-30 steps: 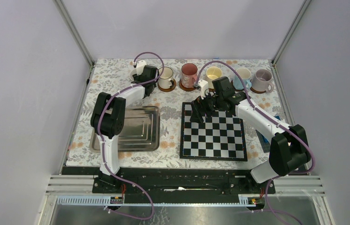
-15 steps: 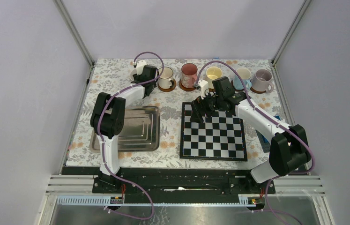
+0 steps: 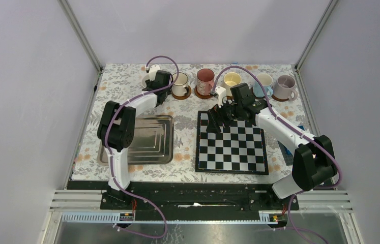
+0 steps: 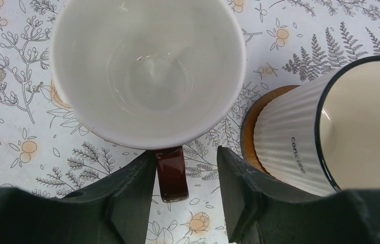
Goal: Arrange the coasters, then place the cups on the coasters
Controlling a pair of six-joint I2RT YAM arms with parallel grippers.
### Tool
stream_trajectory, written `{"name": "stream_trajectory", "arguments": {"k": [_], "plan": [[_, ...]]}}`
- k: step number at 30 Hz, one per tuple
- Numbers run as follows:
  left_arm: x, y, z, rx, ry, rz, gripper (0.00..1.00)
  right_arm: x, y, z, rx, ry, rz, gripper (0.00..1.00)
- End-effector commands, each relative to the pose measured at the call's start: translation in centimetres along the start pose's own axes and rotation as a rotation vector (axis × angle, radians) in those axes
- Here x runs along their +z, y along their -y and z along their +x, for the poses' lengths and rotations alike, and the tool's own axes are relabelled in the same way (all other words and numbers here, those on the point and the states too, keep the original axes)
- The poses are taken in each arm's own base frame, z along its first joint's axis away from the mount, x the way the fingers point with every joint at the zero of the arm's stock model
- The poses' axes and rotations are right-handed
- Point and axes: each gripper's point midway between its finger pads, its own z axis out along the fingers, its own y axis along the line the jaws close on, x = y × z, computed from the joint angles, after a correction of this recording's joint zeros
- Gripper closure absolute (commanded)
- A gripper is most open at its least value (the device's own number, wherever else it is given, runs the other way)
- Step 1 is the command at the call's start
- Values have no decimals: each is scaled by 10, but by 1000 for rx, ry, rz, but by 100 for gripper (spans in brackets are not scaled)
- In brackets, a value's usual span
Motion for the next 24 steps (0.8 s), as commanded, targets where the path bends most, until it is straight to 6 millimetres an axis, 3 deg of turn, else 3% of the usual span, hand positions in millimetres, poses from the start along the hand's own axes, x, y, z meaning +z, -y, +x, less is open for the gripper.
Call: {"name": "stream_trajectory", "arguments": {"k": [1,8,14,21,24], "plan": [[-28,14,-49,-48,116,77,48,-7,2,-9,-27,33,21,0],[-54,3,-73,-20,171,79,36,-9,1,-10,-32,38,19,0],[-91,-5,-98,40,203,135,2,-12,-2,-13,-40,44,10,1],[-122,-6,-98,142,54,312,1,-21,-1,-24,-48,69,45,1],[-137,-2,-97,202,-26,404,1,-34,8,-35,-34,108,103,0]]}}
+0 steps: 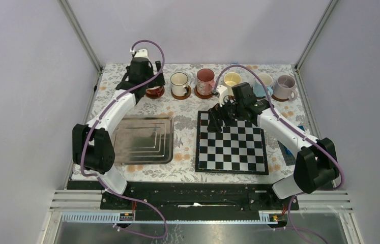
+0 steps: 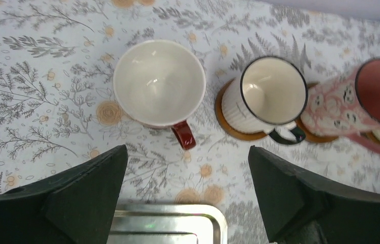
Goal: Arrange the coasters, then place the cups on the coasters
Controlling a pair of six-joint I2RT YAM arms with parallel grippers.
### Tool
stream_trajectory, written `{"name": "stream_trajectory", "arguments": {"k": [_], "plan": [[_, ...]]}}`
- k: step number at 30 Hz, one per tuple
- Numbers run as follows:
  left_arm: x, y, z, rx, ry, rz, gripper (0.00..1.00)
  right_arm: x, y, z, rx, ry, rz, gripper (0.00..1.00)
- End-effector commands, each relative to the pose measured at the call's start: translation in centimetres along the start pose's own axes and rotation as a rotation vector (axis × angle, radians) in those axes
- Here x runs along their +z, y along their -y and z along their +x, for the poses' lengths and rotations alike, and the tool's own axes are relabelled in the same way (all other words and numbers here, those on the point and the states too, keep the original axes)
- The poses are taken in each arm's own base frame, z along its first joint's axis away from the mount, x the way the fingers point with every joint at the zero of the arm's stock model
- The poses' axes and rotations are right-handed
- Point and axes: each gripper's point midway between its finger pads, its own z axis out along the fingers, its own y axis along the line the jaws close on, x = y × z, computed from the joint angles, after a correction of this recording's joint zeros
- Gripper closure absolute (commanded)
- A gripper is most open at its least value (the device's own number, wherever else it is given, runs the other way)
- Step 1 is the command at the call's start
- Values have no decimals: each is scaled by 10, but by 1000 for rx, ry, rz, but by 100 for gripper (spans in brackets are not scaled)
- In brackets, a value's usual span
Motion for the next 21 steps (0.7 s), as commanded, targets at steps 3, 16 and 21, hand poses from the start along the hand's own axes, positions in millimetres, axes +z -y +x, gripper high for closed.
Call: {"name": "stream_trajectory", "arguments": {"k": [3,16,21], "plan": [[-43,30,-4,158,-143,288,1,-45,24,-39,27,139,140,0],[-92,15,74,361,-322,438,1,-101,91,16,284,178,351,0],[-108,-1,101,422,-349,432,1,-102,87,34,298,164,353,0]]}}
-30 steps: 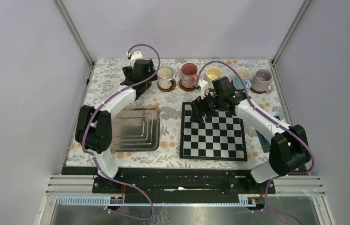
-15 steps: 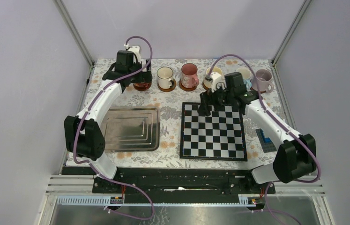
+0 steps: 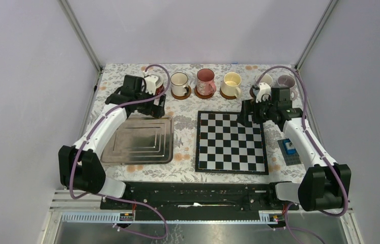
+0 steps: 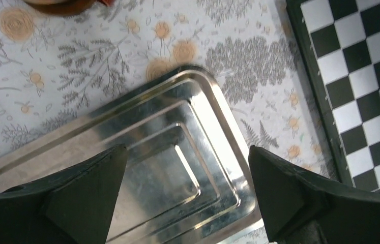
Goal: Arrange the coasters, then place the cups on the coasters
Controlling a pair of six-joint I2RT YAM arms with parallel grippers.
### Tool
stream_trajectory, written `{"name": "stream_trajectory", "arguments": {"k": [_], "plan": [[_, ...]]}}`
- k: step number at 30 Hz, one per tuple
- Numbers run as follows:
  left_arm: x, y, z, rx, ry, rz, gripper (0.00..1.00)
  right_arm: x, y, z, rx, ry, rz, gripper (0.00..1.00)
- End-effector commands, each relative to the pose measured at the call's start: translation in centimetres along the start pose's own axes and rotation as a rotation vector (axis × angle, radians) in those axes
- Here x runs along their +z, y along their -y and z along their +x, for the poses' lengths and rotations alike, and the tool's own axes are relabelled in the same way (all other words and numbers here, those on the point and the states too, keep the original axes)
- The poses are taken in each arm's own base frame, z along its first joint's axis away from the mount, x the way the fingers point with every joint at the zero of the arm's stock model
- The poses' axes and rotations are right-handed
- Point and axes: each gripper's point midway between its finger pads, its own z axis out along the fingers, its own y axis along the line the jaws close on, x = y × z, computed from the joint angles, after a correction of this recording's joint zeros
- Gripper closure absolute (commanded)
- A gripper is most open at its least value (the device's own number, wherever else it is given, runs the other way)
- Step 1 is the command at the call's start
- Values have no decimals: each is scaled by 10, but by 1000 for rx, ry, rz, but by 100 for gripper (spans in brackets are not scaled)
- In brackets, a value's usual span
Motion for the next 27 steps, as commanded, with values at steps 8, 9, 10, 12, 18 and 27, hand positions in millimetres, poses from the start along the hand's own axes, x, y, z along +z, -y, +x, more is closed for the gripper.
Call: {"name": "stream_trajectory", "arguments": {"k": [8,9,10,12,18,27], "plan": [[-6,-10,60,181,-103,-19,1,-12,-4,16,-14,-5,4,0],[-6,-10,69,190,-131,-11,1,-12,-4,16,-16,-4,1,1],[-5,-13,75,198,-153,-17,1,-12,-5,16,-18,-3,-1,0],[-3,-21,93,206,-220,-27,1,-12,-6,17,-19,-3,-7,1],[0,-94,116,43,-280,-80,1,-8,-7,22,-13,-16,-26,1],[26,-152,99,267,-303,-101,3,-4,-7,26,-11,-26,-40,0]]}}
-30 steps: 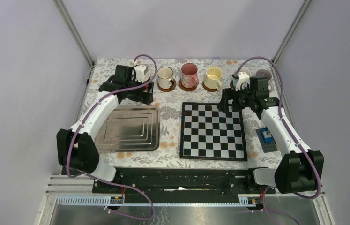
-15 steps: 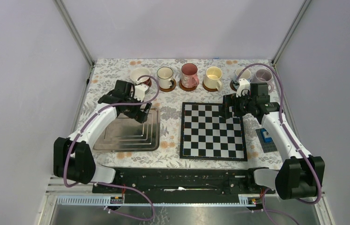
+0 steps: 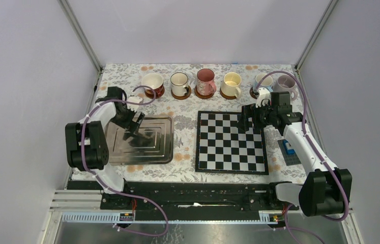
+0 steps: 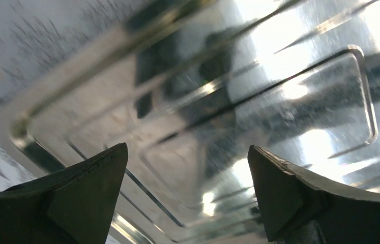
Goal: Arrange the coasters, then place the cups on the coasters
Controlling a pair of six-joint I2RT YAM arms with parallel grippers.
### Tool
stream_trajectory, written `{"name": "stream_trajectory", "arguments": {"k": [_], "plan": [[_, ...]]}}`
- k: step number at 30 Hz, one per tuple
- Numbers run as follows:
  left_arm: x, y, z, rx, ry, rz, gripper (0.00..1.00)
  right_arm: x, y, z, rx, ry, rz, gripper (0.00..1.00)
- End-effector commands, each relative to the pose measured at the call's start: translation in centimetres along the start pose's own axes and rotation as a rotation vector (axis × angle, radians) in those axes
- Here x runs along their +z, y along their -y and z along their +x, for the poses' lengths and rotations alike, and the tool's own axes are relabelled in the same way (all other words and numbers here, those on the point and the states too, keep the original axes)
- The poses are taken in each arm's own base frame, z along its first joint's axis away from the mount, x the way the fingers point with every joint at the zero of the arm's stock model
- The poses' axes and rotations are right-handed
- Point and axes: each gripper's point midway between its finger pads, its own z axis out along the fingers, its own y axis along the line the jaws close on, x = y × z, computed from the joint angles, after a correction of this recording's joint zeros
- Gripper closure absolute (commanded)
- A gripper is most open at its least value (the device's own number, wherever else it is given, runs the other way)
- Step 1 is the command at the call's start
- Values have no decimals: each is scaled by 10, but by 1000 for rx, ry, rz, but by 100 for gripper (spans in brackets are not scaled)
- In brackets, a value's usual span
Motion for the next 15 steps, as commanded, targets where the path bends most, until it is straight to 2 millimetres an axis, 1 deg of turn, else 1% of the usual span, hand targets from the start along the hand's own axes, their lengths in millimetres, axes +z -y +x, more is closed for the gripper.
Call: {"name": "stream_trajectory", "arguments": {"k": [1,2,4,6,8,10,11,15], "plan": [[-5,-34,-53,182,110,-49,3,-1,-3,-5,-25,23,-22,1],[-7,-37,-63,213,124,-45,3,-1,-3,-5,-26,22,-22,1],[-8,-40,-75,269,139,-25,4,0,-2,-4,-25,19,-22,0],[-6,-42,-85,332,158,-5,5,1,-3,-4,-24,18,-24,0],[0,-44,-91,404,166,15,5,1,-3,-3,-21,15,-28,1],[8,-41,-92,471,159,61,8,2,-3,-3,-20,12,-29,0],[14,-36,-89,492,149,106,10,2,-2,-3,-20,12,-27,0],[26,-20,-80,557,141,219,15,2,-2,-2,-20,9,-27,0]]}}
